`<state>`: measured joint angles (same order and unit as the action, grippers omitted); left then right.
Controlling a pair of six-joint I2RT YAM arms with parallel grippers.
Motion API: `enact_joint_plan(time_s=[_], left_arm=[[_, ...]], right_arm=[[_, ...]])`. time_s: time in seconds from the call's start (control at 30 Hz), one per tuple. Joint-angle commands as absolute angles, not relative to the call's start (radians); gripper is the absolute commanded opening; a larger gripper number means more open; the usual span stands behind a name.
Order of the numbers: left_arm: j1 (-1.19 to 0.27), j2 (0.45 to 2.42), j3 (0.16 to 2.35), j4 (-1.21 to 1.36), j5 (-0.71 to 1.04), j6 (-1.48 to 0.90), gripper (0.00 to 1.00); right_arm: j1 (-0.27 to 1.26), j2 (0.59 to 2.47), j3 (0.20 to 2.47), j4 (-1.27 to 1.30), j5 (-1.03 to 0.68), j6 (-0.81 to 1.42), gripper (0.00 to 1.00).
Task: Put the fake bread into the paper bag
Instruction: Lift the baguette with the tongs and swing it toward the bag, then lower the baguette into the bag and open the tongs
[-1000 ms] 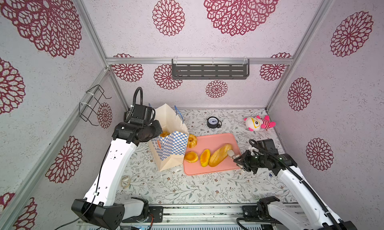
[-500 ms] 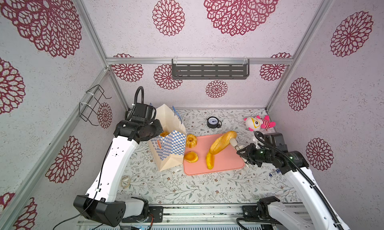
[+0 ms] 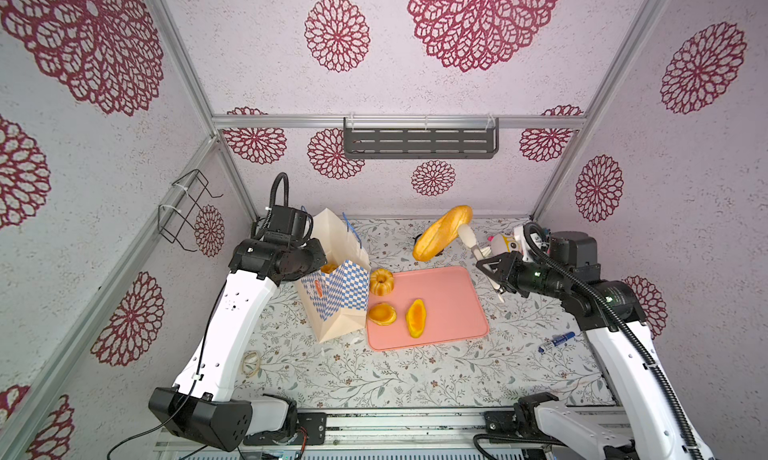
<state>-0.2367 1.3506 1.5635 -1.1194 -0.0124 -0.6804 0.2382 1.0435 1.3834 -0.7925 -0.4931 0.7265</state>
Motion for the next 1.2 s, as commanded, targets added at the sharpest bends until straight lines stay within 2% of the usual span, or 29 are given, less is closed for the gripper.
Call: enact_joint_plan(time_s=[0.0,0.53,1.17], left_arm=[[-0.228,1.357,1.585,-1.082,-0.014,-0.672,0.0],[-0.23,1.33,1.556,-1.075,-0.016,-0.697,0.0],[-0.23,1.31,1.549,-1.082,-0.015,-0.703,0.0]], right_arm=[[0.26,1.067,1.473,-0.657,-0.523,0.728,0.0],[0.616,1.361,1.875,-0.558,-0.35,0.74,0.0],[0.788,1.615,2.222,-0.784,-0.207,0.594,0.0]])
